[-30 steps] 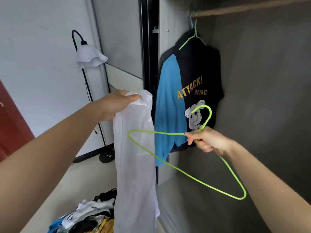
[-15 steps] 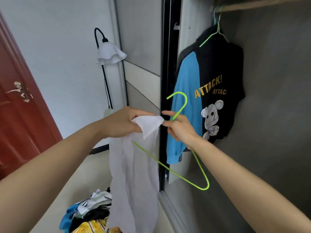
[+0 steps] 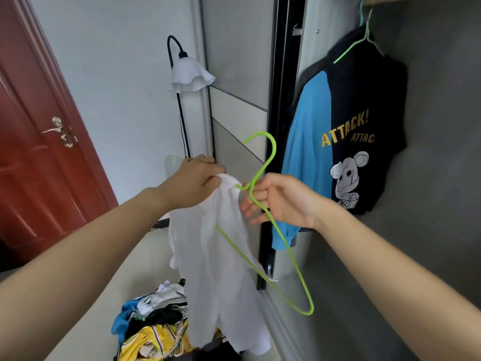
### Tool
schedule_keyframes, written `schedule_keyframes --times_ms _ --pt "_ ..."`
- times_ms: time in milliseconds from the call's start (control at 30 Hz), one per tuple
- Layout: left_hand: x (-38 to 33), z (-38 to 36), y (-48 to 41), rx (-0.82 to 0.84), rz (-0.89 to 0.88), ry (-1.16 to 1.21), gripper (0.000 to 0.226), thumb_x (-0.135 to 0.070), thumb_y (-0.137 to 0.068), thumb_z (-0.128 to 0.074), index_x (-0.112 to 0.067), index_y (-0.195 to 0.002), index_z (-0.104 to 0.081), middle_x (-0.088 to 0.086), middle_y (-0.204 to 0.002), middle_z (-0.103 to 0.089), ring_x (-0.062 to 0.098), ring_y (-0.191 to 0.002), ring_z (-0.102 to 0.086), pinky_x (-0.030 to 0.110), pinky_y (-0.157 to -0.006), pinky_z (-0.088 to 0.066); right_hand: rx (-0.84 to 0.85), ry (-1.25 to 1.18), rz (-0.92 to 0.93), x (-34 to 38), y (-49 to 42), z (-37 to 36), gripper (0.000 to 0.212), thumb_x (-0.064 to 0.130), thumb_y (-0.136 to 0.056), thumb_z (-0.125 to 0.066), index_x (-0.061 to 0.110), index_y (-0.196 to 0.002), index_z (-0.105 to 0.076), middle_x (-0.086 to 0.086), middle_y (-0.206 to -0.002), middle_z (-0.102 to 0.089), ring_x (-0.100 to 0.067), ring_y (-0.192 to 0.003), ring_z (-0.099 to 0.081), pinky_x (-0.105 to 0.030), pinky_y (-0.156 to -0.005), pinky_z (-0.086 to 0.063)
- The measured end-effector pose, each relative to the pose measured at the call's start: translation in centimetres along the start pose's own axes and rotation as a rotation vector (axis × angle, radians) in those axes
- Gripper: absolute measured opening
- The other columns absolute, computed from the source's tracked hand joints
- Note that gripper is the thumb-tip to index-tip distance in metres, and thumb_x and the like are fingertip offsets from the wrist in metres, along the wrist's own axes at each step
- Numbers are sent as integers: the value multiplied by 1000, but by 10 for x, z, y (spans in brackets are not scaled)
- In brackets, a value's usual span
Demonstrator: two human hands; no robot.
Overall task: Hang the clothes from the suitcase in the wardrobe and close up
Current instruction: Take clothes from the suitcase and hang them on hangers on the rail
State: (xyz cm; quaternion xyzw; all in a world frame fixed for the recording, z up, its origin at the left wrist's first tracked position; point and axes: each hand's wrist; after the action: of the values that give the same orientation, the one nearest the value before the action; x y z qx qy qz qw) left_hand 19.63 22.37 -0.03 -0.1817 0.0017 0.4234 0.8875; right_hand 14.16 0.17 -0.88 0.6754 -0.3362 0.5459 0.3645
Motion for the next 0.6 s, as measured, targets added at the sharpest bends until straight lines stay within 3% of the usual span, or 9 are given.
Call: schedule_keyframes --times_ms 67,133,233,300,367,433,500,600 --pt "2 6 4 -25 -71 30 41 -34 -80 -26 -13 -82 -61 0 -72 -42 22 -76 -40 37 -74 -36 -3 21 -37 -10 -4 15 32 10 -88 -39 8 -96 -69 -8 -87 -71 -21 -81 -65 -35 -73 -56" --pt "0 13 6 -51 -128 49 38 -28 -81 -29 -12 -81 -64 1 -71 -42 21 -73 -38 36 -72 -35 -80 320 -74 -29 -12 23 38 14 -75 -56 14 -112 -67 2 -98 -72 -16 -93 -64 -35 -85 -52" --pt "-4 24 6 -102 -169 68 37 -23 -81 -31 -10 -82 -67 3 -71 -44 20 -71 -37 33 -69 -34 51 661 -152 -63 -27 13 50 27 -72 -79 26 -120 -65 11 -115 -68 -9 -110 -61 -30 -96 -49" --pt "-3 31 8 -121 -187 59 36 -20 -81 -34 -9 -83 -68 4 -71 -45 21 -70 -38 30 -69 -33 53 663 -120 -84 -38 4 46 41 -78 -79 19 -117 -68 10 -112 -70 -8 -103 -65 -23 -93 -49" --pt "2 38 13 -136 -192 76 35 -19 -79 -37 -7 -81 -70 6 -70 -47 21 -71 -40 23 -69 -34 -52 538 -122 -92 -44 1 59 58 -78 -72 8 -110 -70 5 -99 -69 -10 -91 -64 -22 -84 -48" --pt "8 47 23 -165 -152 141 33 -19 -75 -38 -4 -72 -67 7 -67 -46 17 -73 -41 15 -67 -33 -134 386 -123 -91 -43 7 40 48 -89 -64 9 -97 -72 4 -88 -72 -12 -84 -67 -26 -81 -51" --pt "15 52 34 -199 -127 172 27 -18 -73 -38 -5 -62 -59 5 -61 -42 12 -70 -40 22 -64 -35 -176 345 -82 -82 -39 13 24 37 -95 -60 16 -92 -72 4 -85 -75 -11 -79 -71 -24 -74 -53" --pt "32 51 44 -253 -96 125 30 -20 -74 -39 0 -56 -52 5 -55 -38 16 -65 -39 37 -63 -36 -255 357 30 -70 -32 15 29 48 -86 -68 20 -84 -73 2 -82 -74 -13 -76 -70 -27 -71 -53"
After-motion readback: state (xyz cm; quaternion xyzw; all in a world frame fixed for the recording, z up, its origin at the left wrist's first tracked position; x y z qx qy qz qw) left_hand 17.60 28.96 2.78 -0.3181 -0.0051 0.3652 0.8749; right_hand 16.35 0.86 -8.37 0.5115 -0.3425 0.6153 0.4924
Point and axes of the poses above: each hand's wrist, its own y-axis away from the middle knuckle, its own z-axis out of the back of the hand, x = y × z
